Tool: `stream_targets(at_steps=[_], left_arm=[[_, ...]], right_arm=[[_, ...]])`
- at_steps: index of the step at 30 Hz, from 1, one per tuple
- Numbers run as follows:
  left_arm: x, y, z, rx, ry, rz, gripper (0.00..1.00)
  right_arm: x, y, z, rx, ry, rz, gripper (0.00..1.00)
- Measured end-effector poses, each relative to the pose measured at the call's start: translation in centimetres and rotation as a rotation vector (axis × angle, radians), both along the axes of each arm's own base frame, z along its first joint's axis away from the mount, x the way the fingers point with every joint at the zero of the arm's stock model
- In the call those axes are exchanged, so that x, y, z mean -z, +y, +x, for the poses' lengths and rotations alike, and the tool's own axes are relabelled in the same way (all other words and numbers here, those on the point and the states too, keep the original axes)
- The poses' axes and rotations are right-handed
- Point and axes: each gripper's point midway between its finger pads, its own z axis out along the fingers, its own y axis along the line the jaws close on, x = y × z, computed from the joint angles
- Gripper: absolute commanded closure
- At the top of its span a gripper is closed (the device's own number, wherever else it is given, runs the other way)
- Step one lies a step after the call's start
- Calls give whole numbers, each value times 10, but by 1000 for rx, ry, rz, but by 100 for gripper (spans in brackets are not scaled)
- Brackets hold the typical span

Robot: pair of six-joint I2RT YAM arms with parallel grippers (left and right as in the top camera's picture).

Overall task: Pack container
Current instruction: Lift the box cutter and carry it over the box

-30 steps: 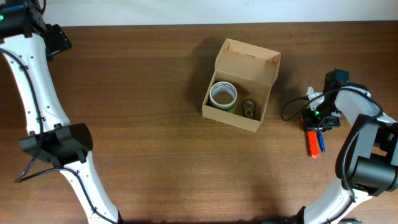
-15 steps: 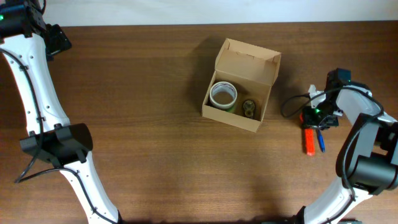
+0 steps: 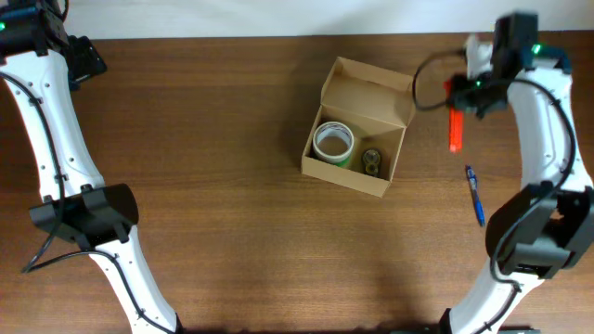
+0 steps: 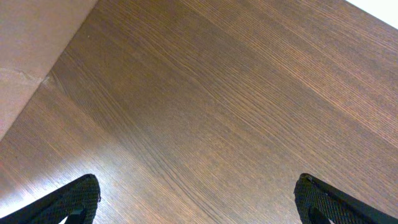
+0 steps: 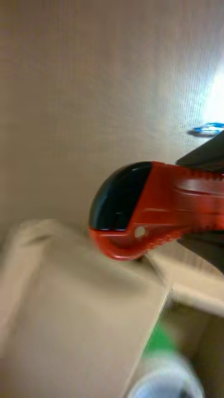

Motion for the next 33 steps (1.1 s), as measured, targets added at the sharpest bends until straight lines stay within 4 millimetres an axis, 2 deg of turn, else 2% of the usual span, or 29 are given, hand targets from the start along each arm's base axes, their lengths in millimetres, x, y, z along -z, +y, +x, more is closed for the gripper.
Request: stream_targets(at_steps=[3, 6, 10, 16, 19, 22, 28, 31, 33], left_arm=[[0, 0, 0, 0, 0, 0, 0], [0, 0, 0, 0, 0, 0, 0], [0, 0, 0, 0, 0, 0, 0], [0, 0, 0, 0, 0, 0, 0], [0, 0, 0, 0, 0, 0, 0], [0, 0, 0, 0, 0, 0, 0], [0, 0, 0, 0, 0, 0, 0], [0, 0, 0, 0, 0, 0, 0], [0, 0, 0, 0, 0, 0, 0]], right_arm=[[-58, 18, 8, -10, -93, 0, 93], [-106, 43, 8, -30, -183, 11, 95], [-141, 90, -5, -132, -238, 18, 95], [-139, 162, -29, -295, -201, 14, 96], [-139, 181, -34, -311, -198, 16, 96], [-138, 186, -35, -279, -191, 20, 96], [-131, 179, -42, -197, -137, 21, 96], [-120, 177, -44, -167, -97, 22, 96], [-106, 176, -45, -152, -54, 17, 96]])
